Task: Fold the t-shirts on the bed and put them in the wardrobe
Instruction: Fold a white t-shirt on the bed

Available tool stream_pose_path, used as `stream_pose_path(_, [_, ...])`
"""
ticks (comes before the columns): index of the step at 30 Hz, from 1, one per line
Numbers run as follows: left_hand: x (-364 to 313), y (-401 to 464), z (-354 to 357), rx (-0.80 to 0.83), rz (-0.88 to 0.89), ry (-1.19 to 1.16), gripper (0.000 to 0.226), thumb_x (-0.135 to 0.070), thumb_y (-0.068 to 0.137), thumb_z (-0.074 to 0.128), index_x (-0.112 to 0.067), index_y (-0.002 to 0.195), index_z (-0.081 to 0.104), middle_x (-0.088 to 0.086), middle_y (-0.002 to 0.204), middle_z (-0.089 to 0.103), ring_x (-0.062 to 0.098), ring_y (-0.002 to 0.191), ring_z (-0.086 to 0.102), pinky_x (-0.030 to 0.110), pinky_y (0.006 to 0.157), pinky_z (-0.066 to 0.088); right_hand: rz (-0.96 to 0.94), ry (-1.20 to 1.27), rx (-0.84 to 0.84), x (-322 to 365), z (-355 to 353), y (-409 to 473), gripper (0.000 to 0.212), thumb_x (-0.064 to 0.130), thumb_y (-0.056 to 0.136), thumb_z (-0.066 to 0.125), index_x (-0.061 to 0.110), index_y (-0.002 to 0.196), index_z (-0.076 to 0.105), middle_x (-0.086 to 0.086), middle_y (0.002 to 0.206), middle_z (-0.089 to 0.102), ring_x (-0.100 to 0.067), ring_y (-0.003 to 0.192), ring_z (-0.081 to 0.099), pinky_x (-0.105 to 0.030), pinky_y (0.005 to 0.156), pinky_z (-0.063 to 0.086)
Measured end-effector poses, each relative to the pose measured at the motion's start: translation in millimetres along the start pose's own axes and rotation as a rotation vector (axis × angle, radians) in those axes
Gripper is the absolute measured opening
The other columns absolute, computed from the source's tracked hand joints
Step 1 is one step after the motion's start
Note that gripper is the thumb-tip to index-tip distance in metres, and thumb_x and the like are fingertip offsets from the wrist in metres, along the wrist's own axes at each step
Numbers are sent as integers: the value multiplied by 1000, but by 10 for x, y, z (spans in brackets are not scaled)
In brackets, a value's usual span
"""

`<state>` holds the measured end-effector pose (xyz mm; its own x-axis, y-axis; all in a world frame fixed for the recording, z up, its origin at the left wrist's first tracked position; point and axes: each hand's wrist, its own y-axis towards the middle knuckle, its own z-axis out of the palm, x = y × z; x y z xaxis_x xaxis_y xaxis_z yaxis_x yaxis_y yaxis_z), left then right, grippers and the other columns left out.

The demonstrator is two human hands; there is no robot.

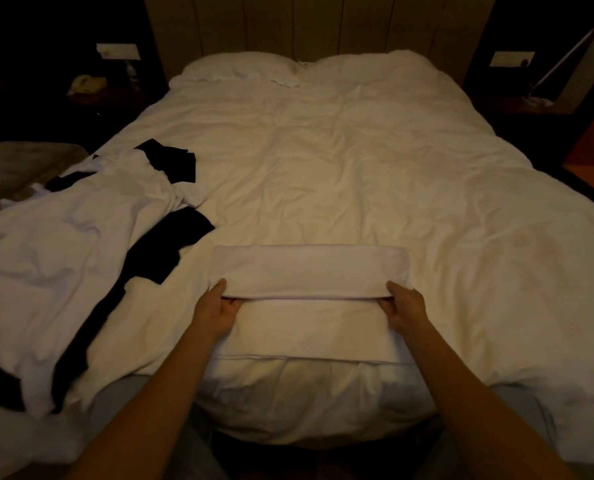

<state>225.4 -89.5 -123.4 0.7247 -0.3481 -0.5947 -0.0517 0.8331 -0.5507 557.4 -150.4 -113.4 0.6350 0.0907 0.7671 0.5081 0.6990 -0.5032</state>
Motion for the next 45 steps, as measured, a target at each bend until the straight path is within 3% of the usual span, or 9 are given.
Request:
stream_pose_path(4, [-70, 58, -61, -29, 53, 108, 49, -2, 97, 56, -7, 144, 42, 17, 139, 53, 32, 118, 54, 49, 93, 48, -84, -178, -19, 13, -130, 66, 35, -5, 92, 56, -2, 127, 56, -19, 115, 60, -23, 84, 62, -41, 84, 54])
stream_pose_path(7, [-192, 83, 14, -10, 80, 231, 34, -1, 95, 59, -9, 127, 52, 15, 128, 56, 32, 113, 54, 53, 93, 48, -154, -294, -6, 84, -164, 127, 32, -3, 88, 62, -7, 120, 60, -20, 108, 65, -26, 84, 65, -37, 68, 60])
stream_pose_path(12, [-373, 188, 97, 89, 44, 444, 30, -9, 98, 55, -15, 127, 52, 14, 122, 60, 32, 101, 58, 65, 94, 43, -76, -329, 96, 273, -120, 275, 27, 5, 88, 67, -1, 114, 61, -18, 100, 66, -28, 82, 64, -43, 66, 58])
stream_pose_path(17, [-504, 261, 277, 91, -19, 545, 28, -28, 97, 57, -20, 123, 54, 8, 98, 64, 25, 85, 61, 39, 64, 52, -30, -486, 161, 482, 10, 393, 14, 7, 87, 69, 9, 101, 64, -9, 85, 66, -24, 76, 63, -41, 65, 55])
stream_pose_path(23, [-552, 546, 385, 76, -78, 656, 38, -27, 97, 57, -14, 133, 52, 11, 103, 65, 28, 90, 61, 38, 74, 50, -125, -577, 270, 527, 108, 672, 37, -3, 87, 64, 7, 123, 58, -12, 100, 67, -28, 90, 64, -33, 63, 55])
stream_pose_path(27, [-523, 715, 347, 66, 116, 707, 51, -14, 101, 51, -19, 150, 37, 6, 139, 49, 30, 122, 50, 44, 99, 43, -181, -649, 240, 520, 135, 859, 45, 0, 88, 66, 10, 131, 55, -13, 115, 63, -28, 96, 62, -38, 79, 52])
stream_pose_path(36, [-460, 681, 135, 69, 376, 960, 54, -25, 97, 61, -21, 147, 43, 5, 142, 51, 25, 125, 51, 38, 107, 41, -557, -989, 19, 314, 1, 830, 49, 21, 90, 69, 8, 135, 53, -13, 131, 59, -31, 119, 54, -33, 95, 40])
stream_pose_path(40, [-454, 590, 136, 36, 516, 1250, 62, -19, 95, 63, -16, 151, 35, 7, 151, 40, 26, 138, 37, 29, 107, 30, -621, -1124, -47, 188, -86, 686, 46, 30, 92, 65, 6, 130, 54, -20, 121, 63, -40, 111, 58, -41, 91, 44])
stream_pose_path(45, [-444, 490, 117, -34, 616, 1293, 53, -17, 99, 56, -11, 149, 39, 13, 153, 40, 29, 139, 38, 30, 110, 29, -628, -1201, -131, 126, -100, 531, 53, 41, 93, 61, 7, 133, 51, -21, 117, 64, -42, 105, 61, -44, 86, 47])
